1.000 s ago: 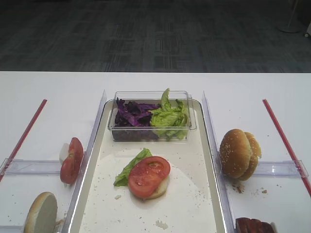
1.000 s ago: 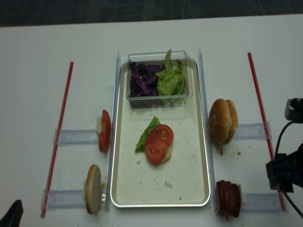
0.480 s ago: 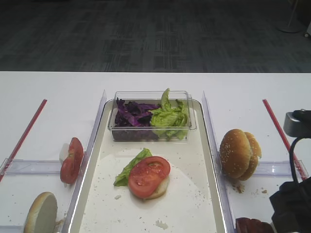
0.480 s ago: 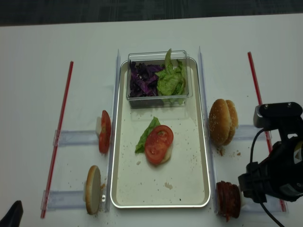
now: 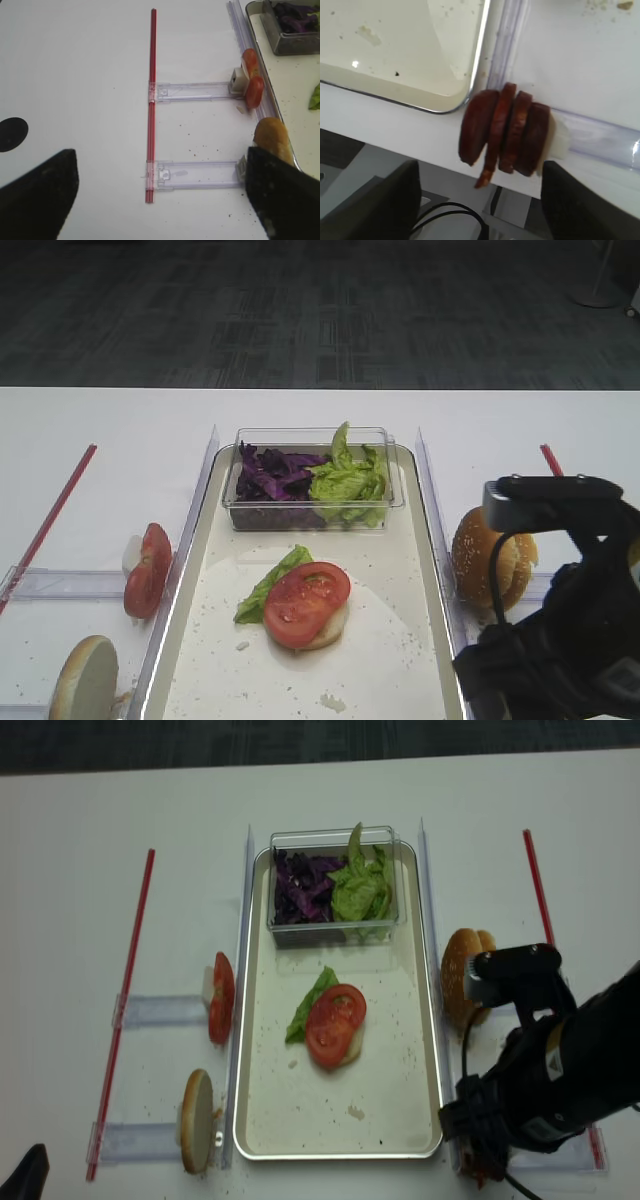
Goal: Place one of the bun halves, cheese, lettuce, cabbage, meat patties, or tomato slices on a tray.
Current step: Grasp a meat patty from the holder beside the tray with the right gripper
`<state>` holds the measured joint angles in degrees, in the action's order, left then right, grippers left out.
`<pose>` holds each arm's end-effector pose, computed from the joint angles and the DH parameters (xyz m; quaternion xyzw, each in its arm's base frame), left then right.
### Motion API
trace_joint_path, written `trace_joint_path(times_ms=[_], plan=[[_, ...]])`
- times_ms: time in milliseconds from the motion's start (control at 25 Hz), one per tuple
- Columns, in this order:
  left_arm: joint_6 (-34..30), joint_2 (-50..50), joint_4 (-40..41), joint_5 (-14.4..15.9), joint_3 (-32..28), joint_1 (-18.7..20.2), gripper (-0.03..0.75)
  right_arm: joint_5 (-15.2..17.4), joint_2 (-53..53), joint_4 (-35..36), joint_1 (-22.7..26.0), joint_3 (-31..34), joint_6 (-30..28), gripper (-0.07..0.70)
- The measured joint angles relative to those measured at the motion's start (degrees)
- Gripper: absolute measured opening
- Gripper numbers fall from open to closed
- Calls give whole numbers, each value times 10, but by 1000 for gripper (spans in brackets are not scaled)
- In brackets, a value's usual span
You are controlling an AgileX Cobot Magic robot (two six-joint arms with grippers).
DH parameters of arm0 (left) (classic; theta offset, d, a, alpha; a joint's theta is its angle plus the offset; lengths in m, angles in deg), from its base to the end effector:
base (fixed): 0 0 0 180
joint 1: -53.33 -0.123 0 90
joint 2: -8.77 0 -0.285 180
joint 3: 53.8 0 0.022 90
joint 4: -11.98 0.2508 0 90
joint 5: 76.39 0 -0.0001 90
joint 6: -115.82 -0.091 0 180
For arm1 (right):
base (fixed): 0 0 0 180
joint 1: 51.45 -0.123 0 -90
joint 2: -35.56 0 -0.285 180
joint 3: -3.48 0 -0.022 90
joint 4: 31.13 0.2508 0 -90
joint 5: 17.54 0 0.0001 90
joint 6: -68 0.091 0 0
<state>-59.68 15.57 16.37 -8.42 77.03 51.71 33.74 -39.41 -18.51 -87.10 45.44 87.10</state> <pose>-0.0123 0.0061 0.2646 -0.0511 0.8806 0.0263 0.4704 0.1364 0.1169 0.2167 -0.0833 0.9870 0.1290 0.0482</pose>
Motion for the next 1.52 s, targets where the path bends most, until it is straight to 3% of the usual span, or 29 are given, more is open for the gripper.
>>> trace_joint_path(times_ms=[280, 1040, 1520], plan=[[0, 0, 0, 0, 0, 0, 618, -31, -67, 10, -52, -9, 26, 530], [0, 0, 0, 0, 0, 0, 618, -75, -84, 21, -54, -10, 31, 505], [0, 0, 0, 0, 0, 0, 618, -83, -144, 9, -55, -14, 34, 495]])
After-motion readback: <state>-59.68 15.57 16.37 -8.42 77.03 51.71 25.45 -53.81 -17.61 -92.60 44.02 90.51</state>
